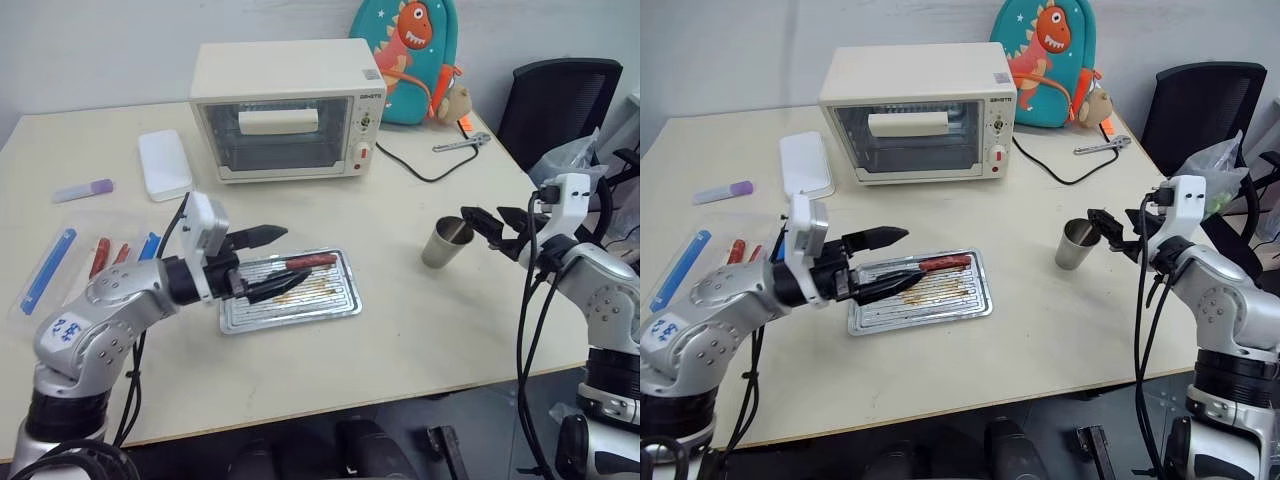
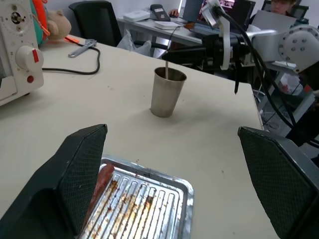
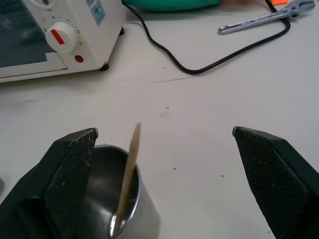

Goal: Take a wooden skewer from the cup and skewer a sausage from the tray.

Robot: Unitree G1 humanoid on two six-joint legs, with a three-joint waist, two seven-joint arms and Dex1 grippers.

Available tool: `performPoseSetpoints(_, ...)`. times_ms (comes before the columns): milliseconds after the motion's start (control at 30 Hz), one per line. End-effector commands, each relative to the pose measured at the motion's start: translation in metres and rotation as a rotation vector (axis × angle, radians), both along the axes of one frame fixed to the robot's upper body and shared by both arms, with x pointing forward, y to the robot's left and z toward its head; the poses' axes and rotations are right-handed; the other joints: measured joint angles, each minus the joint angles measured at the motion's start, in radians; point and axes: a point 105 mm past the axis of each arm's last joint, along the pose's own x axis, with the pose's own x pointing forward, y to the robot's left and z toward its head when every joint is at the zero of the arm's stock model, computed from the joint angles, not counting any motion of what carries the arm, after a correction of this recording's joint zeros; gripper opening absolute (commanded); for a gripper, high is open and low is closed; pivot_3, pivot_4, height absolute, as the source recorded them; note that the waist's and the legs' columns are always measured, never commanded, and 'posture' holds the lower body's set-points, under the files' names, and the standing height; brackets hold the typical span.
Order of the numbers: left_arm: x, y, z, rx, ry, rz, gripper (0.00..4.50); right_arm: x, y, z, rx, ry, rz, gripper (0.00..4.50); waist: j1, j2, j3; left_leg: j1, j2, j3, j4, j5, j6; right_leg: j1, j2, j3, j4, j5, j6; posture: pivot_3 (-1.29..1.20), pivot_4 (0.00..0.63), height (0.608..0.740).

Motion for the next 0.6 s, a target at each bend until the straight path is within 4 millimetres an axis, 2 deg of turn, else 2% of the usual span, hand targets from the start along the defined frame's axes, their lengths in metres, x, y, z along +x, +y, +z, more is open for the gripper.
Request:
performPoseSetpoints(33,-0.003,-0.017,0.003,0.001,-0.041,-0.059,4.46,0.006,0.007,0.022,0.014,-0.084,0.019,4.5,-0.003,0.0,0.0,0.0,0.0,0.0,0.0,0.0,0.0,0.0,0.0,0.0,0.0,0.0,0.0,0.0,0.15,0.74)
performPoseSetpoints(100,-0.005,-0.025,0.001,0.015,-0.047,-0.099,4.46,0.009,0.013,0.022,0.015,-0.086,0.032,4.5,-0.003,0.0,0.0,0.0,0.001,0.001,0.0,0.0,0.0,-0.001,0.0,0.001,0.001,0.0,0.0,0.0,0.15,0.74)
performPoseSetpoints(467,-0.003,-0.026,0.004,0.026,-0.074,-0.12,4.5,0.003,0.027,0.016,0.017,-0.079,0.071,1.46,0.0,0.0,0.0,0.0,0.001,0.001,0.001,0.0,-0.001,-0.001,0.0,0.001,0.002,0.0,0.0,0.0,0.15,0.74)
performPoseSetpoints(600,-0.002,-0.026,0.006,0.029,-0.079,-0.122,4.5,0.002,0.027,0.015,0.029,-0.075,0.066,1.46,0.0,0.0,0.0,0.0,0.001,0.001,0.001,0.0,-0.001,-0.001,0.0,0.001,0.003,0.0,0.0,0.0,0.15,0.74)
